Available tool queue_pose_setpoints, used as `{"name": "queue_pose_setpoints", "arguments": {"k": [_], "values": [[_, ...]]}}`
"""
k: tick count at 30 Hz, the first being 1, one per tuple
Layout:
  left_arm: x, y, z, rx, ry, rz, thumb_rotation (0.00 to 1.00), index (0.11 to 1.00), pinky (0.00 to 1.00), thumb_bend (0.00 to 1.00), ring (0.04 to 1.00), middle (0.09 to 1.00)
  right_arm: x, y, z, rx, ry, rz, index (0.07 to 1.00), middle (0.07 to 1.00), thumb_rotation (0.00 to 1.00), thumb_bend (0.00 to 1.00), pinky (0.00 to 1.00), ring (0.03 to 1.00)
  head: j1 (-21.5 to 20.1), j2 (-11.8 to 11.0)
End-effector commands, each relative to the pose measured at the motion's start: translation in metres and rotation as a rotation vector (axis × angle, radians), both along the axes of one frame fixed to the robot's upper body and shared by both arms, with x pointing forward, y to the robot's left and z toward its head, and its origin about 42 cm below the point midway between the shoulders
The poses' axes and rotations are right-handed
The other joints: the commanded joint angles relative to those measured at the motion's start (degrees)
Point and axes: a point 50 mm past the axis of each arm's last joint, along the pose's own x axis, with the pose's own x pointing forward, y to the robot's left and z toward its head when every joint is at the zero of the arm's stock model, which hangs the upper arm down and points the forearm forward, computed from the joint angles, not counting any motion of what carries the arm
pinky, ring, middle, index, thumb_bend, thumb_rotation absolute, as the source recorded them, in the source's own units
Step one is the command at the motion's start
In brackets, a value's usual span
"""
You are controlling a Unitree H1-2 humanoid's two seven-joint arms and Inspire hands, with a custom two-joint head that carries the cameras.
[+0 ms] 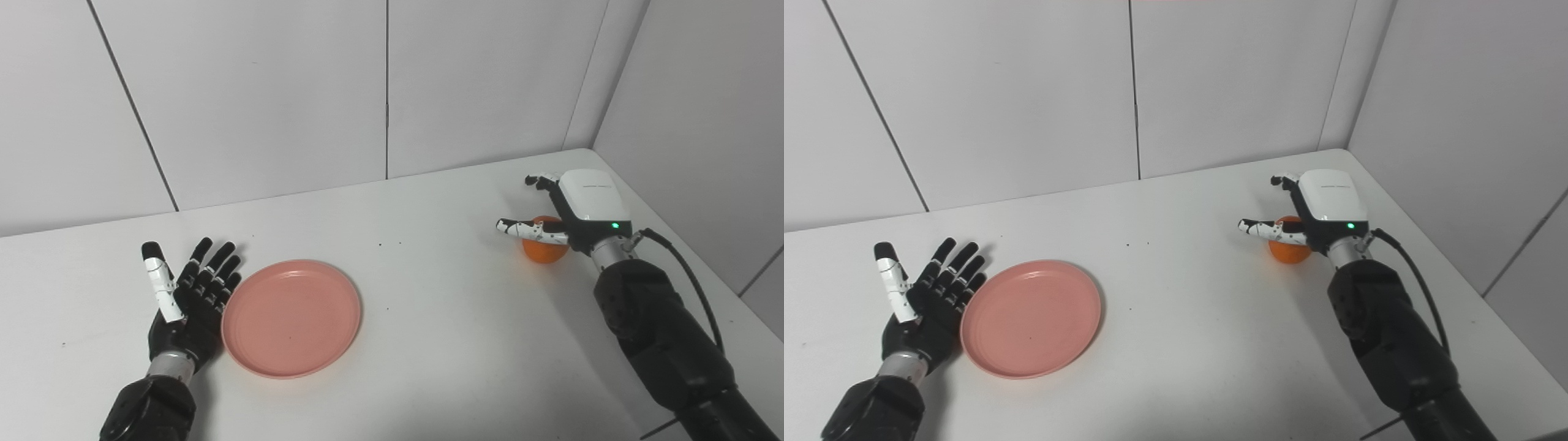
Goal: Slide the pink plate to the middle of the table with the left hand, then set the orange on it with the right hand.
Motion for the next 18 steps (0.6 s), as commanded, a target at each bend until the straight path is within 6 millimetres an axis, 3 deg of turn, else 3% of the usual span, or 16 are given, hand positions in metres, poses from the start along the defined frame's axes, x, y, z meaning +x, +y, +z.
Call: {"name": "queue_pose_setpoints", "arguments": {"k": [1, 10, 18], "values": [[-0.005, 0.003, -0.013, 0.014, 0.057, 0.006, 1.0, 0.914, 1.0, 0.89, 0.915, 0.853, 0.002, -0.006, 0.018, -0.037, -0.05, 0.023, 0.741, 0.742, 0.92, 0.85, 0.74, 0.734, -0.1, -0.05], [-0.005, 0.002, -0.014, 0.015, 0.061, 0.008, 1.0, 0.904, 1.0, 0.89, 0.916, 0.853, 0.006, -0.009, 0.015, -0.05, -0.019, 0.06, 0.729, 0.729, 0.89, 0.86, 0.72, 0.72, -0.13, -0.02], [-0.006, 0.003, -0.015, 0.014, 0.066, 0.009, 1.0, 0.894, 1.0, 0.89, 0.912, 0.842, 0.007, -0.011, 0.029, -0.119, 0.001, 0.126, 0.738, 0.724, 0.89, 0.9, 0.72, 0.716, -0.05, -0.05]]}}
